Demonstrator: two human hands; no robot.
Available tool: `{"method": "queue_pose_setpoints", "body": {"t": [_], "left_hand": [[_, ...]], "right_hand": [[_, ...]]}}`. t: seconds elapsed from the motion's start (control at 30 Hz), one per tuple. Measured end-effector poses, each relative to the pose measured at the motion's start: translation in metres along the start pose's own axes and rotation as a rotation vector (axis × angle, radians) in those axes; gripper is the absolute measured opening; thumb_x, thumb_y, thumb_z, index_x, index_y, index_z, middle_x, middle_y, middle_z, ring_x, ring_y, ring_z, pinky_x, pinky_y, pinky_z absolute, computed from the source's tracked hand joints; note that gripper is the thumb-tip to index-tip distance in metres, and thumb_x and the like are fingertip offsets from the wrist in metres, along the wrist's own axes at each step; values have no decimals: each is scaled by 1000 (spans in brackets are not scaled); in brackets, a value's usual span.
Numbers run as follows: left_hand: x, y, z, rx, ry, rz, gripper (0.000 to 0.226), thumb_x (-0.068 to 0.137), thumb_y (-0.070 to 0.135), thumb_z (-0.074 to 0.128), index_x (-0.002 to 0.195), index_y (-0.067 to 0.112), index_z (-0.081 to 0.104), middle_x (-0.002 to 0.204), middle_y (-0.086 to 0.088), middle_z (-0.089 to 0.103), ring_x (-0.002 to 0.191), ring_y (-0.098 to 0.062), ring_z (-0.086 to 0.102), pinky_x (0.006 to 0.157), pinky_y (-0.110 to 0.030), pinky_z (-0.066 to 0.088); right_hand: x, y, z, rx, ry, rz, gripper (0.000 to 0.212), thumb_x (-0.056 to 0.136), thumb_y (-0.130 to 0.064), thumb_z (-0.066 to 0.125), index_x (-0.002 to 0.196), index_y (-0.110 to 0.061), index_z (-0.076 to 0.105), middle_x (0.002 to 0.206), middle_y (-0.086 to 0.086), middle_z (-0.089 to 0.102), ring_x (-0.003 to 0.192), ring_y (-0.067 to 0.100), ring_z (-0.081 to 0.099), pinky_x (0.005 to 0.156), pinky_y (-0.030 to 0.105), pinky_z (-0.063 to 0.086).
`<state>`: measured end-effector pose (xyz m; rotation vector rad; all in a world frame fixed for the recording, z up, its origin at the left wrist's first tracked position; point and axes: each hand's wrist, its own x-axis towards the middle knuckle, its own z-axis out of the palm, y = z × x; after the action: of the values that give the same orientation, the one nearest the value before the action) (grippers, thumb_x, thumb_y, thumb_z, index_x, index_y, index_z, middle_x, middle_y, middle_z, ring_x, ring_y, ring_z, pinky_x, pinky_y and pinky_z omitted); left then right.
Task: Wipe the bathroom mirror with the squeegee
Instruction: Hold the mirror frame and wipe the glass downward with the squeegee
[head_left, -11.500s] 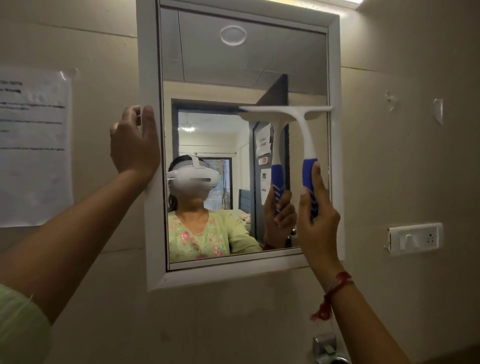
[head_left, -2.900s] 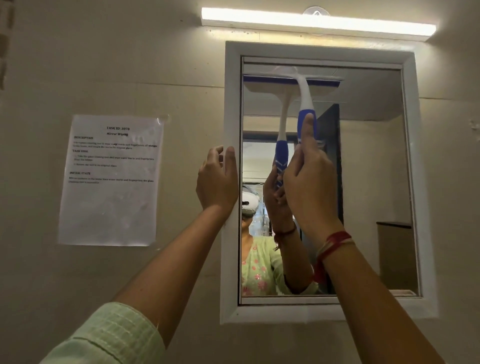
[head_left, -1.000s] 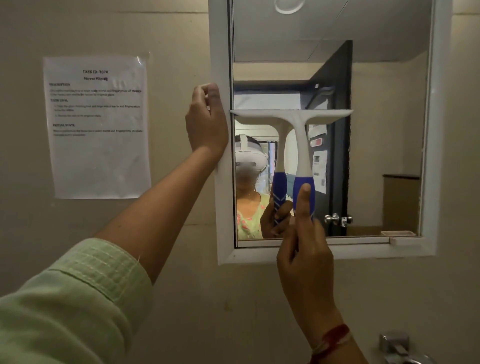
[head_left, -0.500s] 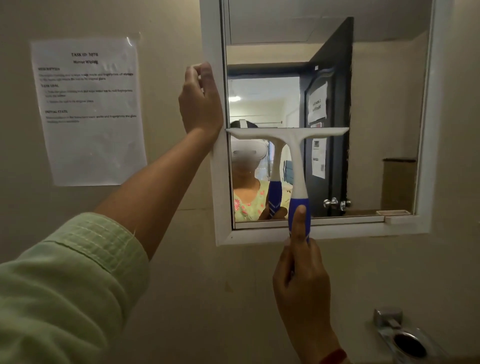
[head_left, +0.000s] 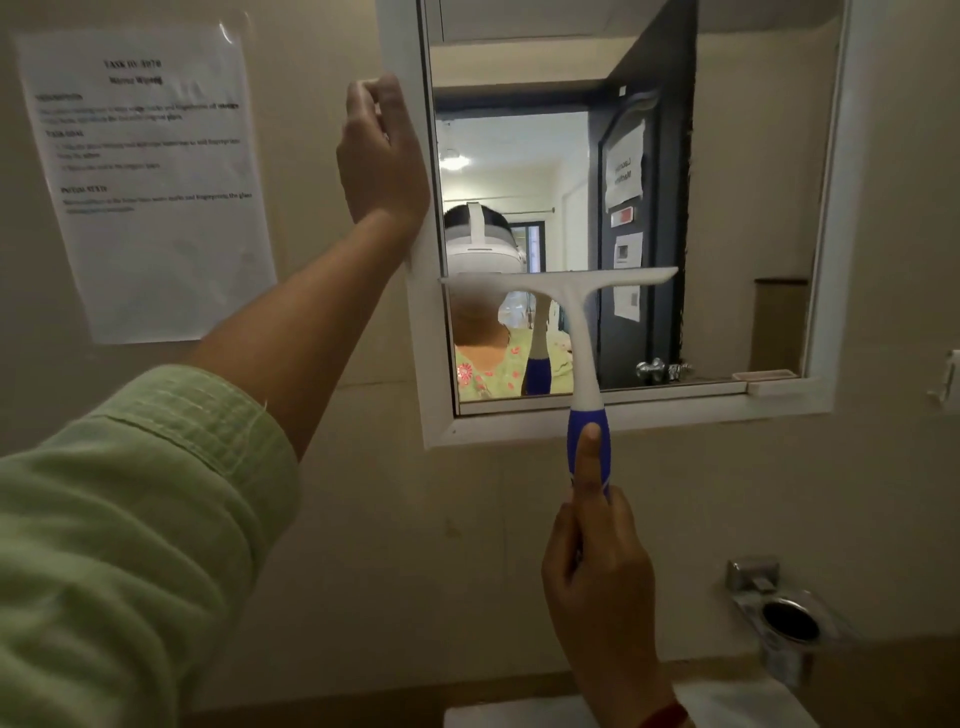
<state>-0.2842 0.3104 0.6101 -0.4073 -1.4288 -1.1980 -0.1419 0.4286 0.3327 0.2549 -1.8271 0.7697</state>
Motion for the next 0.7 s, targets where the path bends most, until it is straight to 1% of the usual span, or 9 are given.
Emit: {"method": "queue_pose_setpoints", "body": {"t": [0.03, 0.13, 0.23, 0.33, 0.4, 0.5, 0.57, 0.63, 0.7], "left_hand": [[0, 0, 0, 5, 0, -2, 36, 101, 29, 33, 105, 1, 55, 64, 18, 41, 55, 6, 40, 52, -3, 34], [1, 0, 2, 9, 0, -10, 35, 101, 30, 32, 105, 3, 55, 64, 17, 41, 55, 6, 39, 52, -7, 32], [1, -1, 1, 10, 5, -5, 35, 101, 29, 32, 103, 2, 54, 63, 17, 40, 54, 6, 39, 52, -8, 32], [0, -2, 0, 12, -5, -1, 27, 101, 27, 32, 94, 9, 50, 62, 15, 40, 54, 4, 38, 53, -10, 31], [0, -1, -1, 23, -5, -2, 25, 101, 27, 31, 93, 10, 49, 63, 15, 40, 56, 4, 38, 56, -12, 31], [0, -1, -1, 44, 2, -6, 26, 101, 27, 31, 94, 9, 49, 64, 14, 39, 58, 0, 38, 59, -16, 30], [1, -2, -1, 61, 6, -8, 29, 101, 27, 31, 96, 7, 51, 69, 8, 48, 63, -8, 41, 61, -20, 31], [1, -2, -1, 71, 5, -4, 34, 101, 28, 31, 101, 2, 53, 77, -6, 55, 70, -13, 44, 65, -26, 34], [1, -1, -2, 59, 7, 2, 35, 101, 27, 31, 105, 0, 53, 78, -4, 52, 71, -14, 44, 66, -27, 36]], "right_hand": [[-3, 0, 0, -7, -9, 7, 66, 90, -24, 35, 147, -28, 2, 77, 2, 53, 46, -1, 34, 51, -2, 31], [-12, 2, -1, -12, -34, 38, 62, 89, -25, 35, 145, -24, 8, 74, 2, 55, 47, -7, 31, 51, -5, 29], [-19, 1, -3, -17, -38, 51, 65, 90, -25, 34, 147, -29, 3, 74, -3, 49, 48, -7, 30, 48, -3, 29], [-25, -1, -7, -10, -40, 62, 64, 91, -24, 34, 147, -30, 4, 73, -5, 45, 46, -2, 33, 45, 4, 34], [-28, -2, -9, -14, -42, 74, 59, 92, -24, 33, 146, -25, 10, 73, -4, 45, 47, -3, 32, 46, 3, 34], [-32, -5, -14, -38, -59, 92, 57, 92, -25, 32, 145, -24, 11, 75, -2, 46, 45, 2, 32, 46, 0, 27], [-37, -6, -17, -44, -72, 109, 57, 92, -24, 32, 145, -24, 12, 73, -2, 45, 45, 4, 32, 48, 1, 26], [-44, -7, -20, -54, -84, 120, 56, 92, -25, 32, 144, -23, 13, 72, -3, 44, 45, 4, 33, 46, 4, 28], [-51, -8, -22, -44, -93, 128, 56, 91, -25, 32, 145, -22, 15, 71, -3, 46, 43, 7, 36, 44, 8, 32]]}}
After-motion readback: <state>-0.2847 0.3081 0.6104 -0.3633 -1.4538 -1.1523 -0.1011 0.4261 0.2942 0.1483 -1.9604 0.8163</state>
